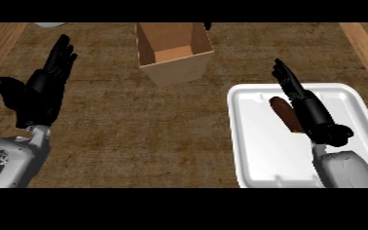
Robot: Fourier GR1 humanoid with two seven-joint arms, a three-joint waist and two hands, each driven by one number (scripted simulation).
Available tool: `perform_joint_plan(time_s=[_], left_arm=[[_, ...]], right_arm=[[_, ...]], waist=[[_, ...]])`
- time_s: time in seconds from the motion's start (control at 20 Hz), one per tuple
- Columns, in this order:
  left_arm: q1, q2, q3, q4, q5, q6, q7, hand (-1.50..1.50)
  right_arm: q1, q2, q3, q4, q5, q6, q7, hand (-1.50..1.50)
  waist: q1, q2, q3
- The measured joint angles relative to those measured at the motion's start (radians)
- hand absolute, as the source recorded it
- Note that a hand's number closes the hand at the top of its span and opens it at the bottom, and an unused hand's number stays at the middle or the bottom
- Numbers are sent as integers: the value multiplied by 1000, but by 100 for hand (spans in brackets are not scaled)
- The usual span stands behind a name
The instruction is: Pick the sweet potato from the tray and place it in the cardboard box
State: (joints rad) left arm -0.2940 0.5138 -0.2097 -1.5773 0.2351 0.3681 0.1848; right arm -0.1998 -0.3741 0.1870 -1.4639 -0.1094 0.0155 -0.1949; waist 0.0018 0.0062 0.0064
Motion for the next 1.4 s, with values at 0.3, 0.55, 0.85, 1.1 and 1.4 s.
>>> perform_joint_plan(time_s=[0.3,0.55,0.85,1.1,1.4], left_arm=[[73,-72,27,-22,43,12,-38,0],[128,-115,39,-35,107,-13,-48,0],[153,-149,42,-43,120,-23,-47,0],[161,-156,49,-44,123,-26,-45,0],[181,-155,59,-47,123,-41,-51,0]], right_arm=[[-63,-180,-229,49,-63,45,-31,150],[-55,-364,-299,162,130,-34,-102,-150],[-76,-452,-285,213,257,-24,-275,-150],[-70,-600,-203,130,373,90,-192,-150],[-84,-693,-97,-50,409,314,63,-150]], waist=[[1,-6,-5],[7,-2,-9],[7,-4,-7],[1,-8,-9],[-3,-11,-10]])
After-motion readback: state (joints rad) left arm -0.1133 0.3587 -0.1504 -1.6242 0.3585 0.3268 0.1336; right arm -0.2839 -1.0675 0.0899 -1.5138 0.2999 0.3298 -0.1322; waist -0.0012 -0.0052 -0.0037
